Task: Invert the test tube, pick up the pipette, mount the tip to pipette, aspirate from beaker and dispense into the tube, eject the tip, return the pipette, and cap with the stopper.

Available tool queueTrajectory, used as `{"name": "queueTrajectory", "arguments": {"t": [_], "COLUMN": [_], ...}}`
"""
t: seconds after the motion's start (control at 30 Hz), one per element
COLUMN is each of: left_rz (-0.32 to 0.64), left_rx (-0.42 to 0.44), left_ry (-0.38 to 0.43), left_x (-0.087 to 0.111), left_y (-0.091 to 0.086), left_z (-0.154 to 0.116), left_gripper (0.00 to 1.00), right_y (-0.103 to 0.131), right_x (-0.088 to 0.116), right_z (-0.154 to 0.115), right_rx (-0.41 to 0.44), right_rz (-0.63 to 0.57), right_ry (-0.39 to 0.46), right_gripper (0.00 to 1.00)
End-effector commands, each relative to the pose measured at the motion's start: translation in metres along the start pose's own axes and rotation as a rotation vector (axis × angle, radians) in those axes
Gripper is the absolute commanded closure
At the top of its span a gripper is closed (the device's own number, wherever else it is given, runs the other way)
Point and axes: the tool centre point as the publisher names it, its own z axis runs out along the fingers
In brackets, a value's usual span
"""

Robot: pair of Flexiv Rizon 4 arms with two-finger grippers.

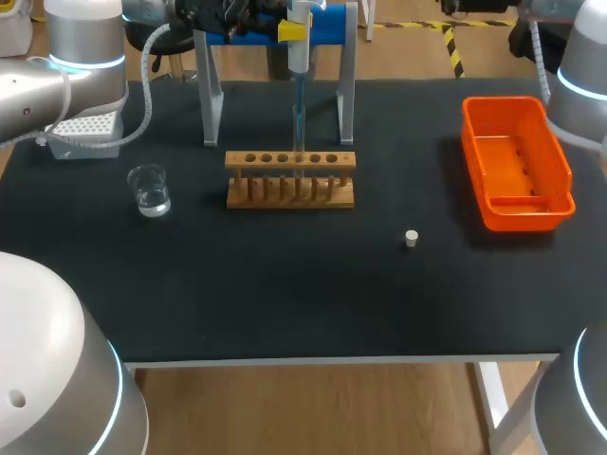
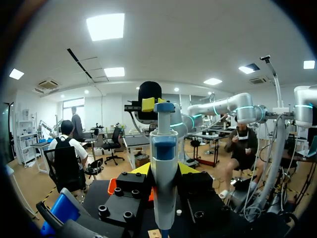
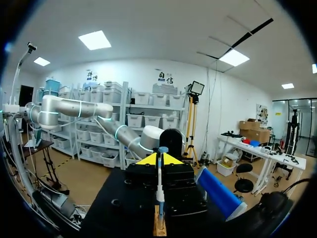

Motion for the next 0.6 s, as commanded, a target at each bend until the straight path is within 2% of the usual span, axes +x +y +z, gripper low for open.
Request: {"name": "queueTrajectory", "arguments": {"t": [0.03, 0.6], "left_rz": [0.001, 0.001], "left_rx": [0.0, 0.0], "left_ry": [-0.004, -0.004], "left_x": [0.0, 0.0], "left_y": [0.0, 0.0], "left_z": [0.001, 0.001], "left_gripper": [1.0, 1.0], "right_y": [0.006, 0.018], "right_x": [-0.007, 0.005], "right_z": [0.012, 0.062], "right_rx": [-0.002, 0.005], "right_rz": [0.003, -0.007], "right_ry": [0.036, 0.1], "right_gripper": [1.0, 1.0]}}
